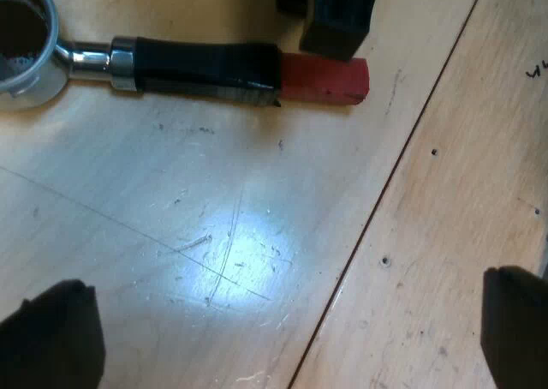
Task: Put the handle in the coffee machine
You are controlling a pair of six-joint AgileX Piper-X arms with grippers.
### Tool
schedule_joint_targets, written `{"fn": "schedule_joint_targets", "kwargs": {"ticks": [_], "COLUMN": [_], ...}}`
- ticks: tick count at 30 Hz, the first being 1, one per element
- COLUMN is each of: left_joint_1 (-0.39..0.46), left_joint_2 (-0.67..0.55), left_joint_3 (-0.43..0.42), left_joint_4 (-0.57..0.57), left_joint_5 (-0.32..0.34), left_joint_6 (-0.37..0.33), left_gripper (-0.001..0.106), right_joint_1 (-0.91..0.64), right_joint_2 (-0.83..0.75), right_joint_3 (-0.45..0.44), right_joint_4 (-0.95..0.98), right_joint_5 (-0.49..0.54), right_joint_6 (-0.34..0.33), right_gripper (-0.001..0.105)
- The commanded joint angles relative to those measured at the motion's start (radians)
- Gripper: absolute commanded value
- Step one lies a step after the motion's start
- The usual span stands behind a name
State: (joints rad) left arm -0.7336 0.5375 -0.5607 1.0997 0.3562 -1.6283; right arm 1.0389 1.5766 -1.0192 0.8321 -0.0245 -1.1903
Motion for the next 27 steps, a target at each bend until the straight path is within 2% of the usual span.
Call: {"fn": "schedule_joint_targets", "kwargs": {"ticks": [1, 5, 9, 18, 22, 27], "left_joint_1": [-0.005, -0.005, -0.005, -0.005, -0.005, -0.005], "left_joint_2": [-0.004, -0.004, -0.004, -0.004, -0.004, -0.004], "left_joint_3": [0.000, 0.000, -0.003, -0.061, -0.110, -0.136], "left_joint_4": [0.002, 0.034, 0.066, 0.238, 0.287, 0.287], "left_joint_5": [0.001, -0.002, -0.002, -0.032, -0.034, -0.077], "left_joint_6": [-0.013, -0.016, -0.052, -0.069, -0.069, -0.069], "left_gripper": [0.091, 0.091, 0.091, 0.091, 0.091, 0.091], "right_joint_1": [0.004, 0.025, 0.069, 0.143, 0.152, 0.152], "right_joint_2": [0.027, 0.030, 0.038, 0.091, 0.118, 0.174], "right_joint_3": [-0.004, -0.007, -0.007, -0.007, -0.042, -0.105], "right_joint_4": [-0.041, -0.054, -0.096, -0.252, -0.316, -0.376], "right_joint_5": [-0.071, -0.078, -0.093, -0.147, -0.161, -0.183], "right_joint_6": [0.007, 0.014, 0.016, 0.116, 0.130, 0.143], "right_gripper": [0.000, 0.000, 0.000, 0.000, 0.000, 0.000]}}
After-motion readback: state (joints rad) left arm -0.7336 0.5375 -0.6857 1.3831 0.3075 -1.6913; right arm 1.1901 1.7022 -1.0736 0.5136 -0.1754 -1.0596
